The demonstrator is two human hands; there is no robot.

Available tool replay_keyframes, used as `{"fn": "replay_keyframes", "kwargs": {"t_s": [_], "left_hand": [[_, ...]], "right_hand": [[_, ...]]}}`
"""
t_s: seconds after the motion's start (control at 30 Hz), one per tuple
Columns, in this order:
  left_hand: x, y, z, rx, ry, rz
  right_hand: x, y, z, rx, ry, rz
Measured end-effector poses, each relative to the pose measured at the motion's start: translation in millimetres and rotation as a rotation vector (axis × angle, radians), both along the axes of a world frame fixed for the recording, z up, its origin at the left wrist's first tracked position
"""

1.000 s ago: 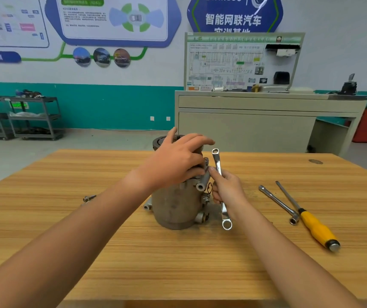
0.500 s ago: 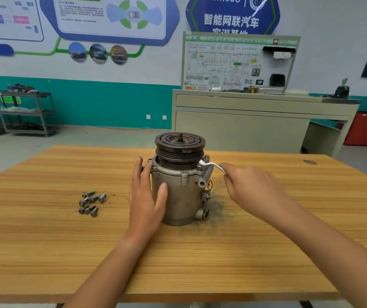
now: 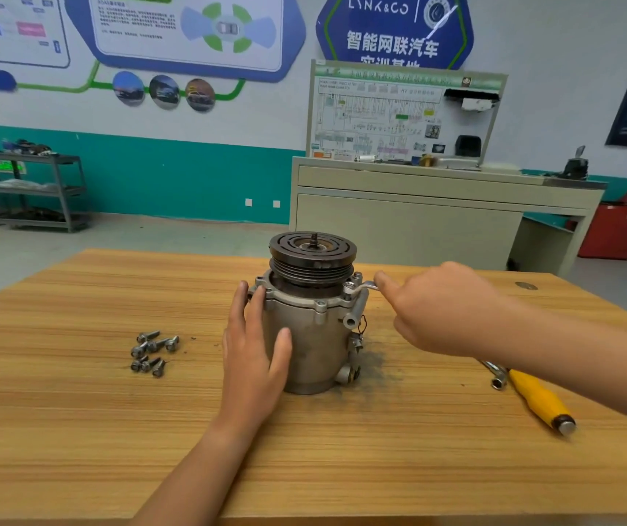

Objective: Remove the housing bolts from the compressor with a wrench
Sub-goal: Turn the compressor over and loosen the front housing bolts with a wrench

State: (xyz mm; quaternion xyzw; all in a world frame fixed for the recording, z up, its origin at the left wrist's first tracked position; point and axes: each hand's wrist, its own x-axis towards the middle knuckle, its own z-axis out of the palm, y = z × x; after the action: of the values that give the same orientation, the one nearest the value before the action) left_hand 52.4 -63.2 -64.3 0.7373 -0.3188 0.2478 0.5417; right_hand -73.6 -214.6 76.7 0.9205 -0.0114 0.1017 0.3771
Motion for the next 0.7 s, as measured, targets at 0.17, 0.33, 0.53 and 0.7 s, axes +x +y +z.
{"fn": "replay_keyframes", "kwargs": {"t_s": [0.17,0.33,0.53,0.7], "left_hand": [[-3,4,-2,-0.042,0.011,-0.025],[-4,1,-2,-0.048,0.045,-0.051],[1,5,-1,0.07,0.002,0.0],[0,6,-1,0.088,-0.01,0.032]], "right_hand": [[17,-22,10,-0.055,0.042,0.005],[37,-41,-2,-0.01,-0.102,0.092],[57,-36,-27,0.17,-0.501,0.295],[23,-25,-3,0.787,-0.799,0.15]]}}
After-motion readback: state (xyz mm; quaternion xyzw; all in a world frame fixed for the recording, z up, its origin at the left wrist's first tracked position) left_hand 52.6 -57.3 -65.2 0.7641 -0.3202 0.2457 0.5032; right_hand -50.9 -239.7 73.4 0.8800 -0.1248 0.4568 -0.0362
